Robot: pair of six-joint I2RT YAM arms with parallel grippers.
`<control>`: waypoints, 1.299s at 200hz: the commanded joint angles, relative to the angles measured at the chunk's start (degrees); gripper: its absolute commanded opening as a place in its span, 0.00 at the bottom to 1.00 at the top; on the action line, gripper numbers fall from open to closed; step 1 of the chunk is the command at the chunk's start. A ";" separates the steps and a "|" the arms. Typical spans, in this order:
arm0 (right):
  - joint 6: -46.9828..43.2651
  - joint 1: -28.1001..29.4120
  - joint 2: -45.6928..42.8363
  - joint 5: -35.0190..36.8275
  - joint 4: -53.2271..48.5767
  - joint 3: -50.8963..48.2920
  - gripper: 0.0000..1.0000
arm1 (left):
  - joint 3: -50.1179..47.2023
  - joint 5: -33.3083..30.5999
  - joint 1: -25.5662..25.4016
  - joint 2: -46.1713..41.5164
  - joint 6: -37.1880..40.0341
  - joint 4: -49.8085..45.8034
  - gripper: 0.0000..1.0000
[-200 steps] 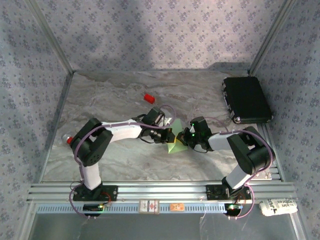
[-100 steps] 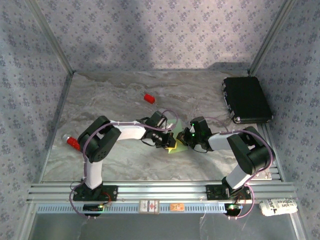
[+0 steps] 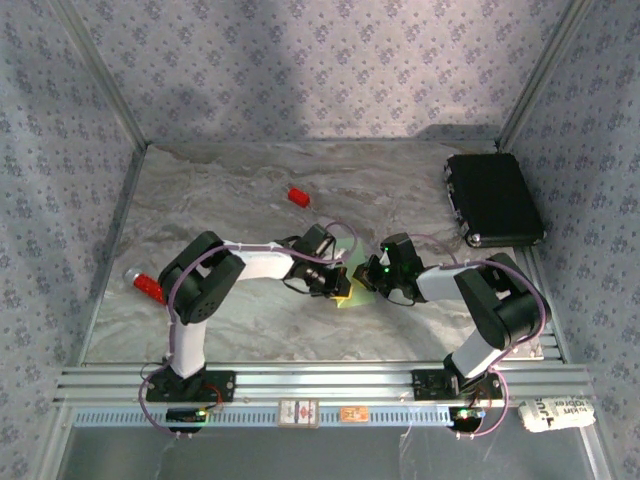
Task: Fold a paper plane with a square sheet of paper (pick it up from the middle)
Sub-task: Fold the triangle a second time at the center of the table.
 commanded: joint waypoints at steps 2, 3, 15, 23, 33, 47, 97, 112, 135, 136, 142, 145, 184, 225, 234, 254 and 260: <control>-0.49 -0.38 -0.07 2.27 -4.14 -1.43 0.00 | -0.19 -0.91 -0.68 0.62 2.40 -3.36 0.03; -0.54 -0.37 -0.07 2.29 -4.14 -1.46 0.00 | -0.24 -0.89 -0.69 0.60 2.43 -3.40 0.03; -0.67 -0.58 -0.07 2.23 -4.23 -1.48 0.00 | -0.83 -1.17 -0.87 0.40 2.63 -3.70 0.03; -0.67 -0.61 -0.07 2.23 -4.26 -1.59 0.00 | -1.22 -1.39 -0.82 0.25 2.83 -3.92 0.03; -0.79 -0.77 -0.06 2.23 -4.32 -1.71 0.00 | -1.58 -1.61 -0.96 -0.10 2.99 -4.28 0.03; -0.82 -0.88 -0.10 2.19 -4.27 -1.83 0.00 | -1.90 -2.31 -1.10 -0.54 3.63 -5.20 0.03; -1.05 -1.48 -0.07 1.97 -4.32 -2.01 0.00 | -3.24 -3.12 -1.34 -2.11 5.22 -7.09 0.03; -1.10 -1.54 -0.07 1.89 -4.32 -2.01 0.00 | -3.78 -3.66 -1.43 -2.83 5.60 -7.61 0.04; -1.11 -1.60 0.12 1.72 -4.16 -2.01 0.00 | -4.44 -3.68 -1.41 -3.54 6.28 -8.16 0.04; -1.11 -1.59 0.11 1.71 -4.15 -2.05 0.00 | -4.47 -3.68 -1.40 -3.59 6.30 -8.18 0.04; -1.17 -1.65 0.19 1.60 -4.14 -2.07 0.00 | -4.68 -3.61 -1.42 -3.83 6.47 -8.33 0.04; -1.12 -1.67 0.11 1.61 -4.14 -2.09 0.00 | -4.87 -3.68 -1.46 -3.93 6.49 -8.44 0.04; -1.11 -1.83 0.03 1.61 -4.29 -2.10 0.00 | -6.67 -4.34 -1.58 -5.96 8.06 -10.12 0.04; -1.41 -1.93 -0.23 1.61 -5.36 -1.83 0.00 | -8.19 -6.20 -1.69 -8.24 9.18 -11.68 0.03; -1.46 -1.93 -0.24 1.61 -5.40 -1.82 0.00 | -8.11 -6.16 -1.68 -8.76 9.23 -11.82 0.03; -1.13 -1.78 -0.25 1.61 -5.37 -1.79 0.00 | -7.59 -6.08 -1.76 -11.42 8.48 -11.09 0.02; -1.02 -1.79 -0.23 1.54 -5.24 -1.92 0.00 | -7.29 -6.06 -1.70 -12.54 8.09 -10.49 0.02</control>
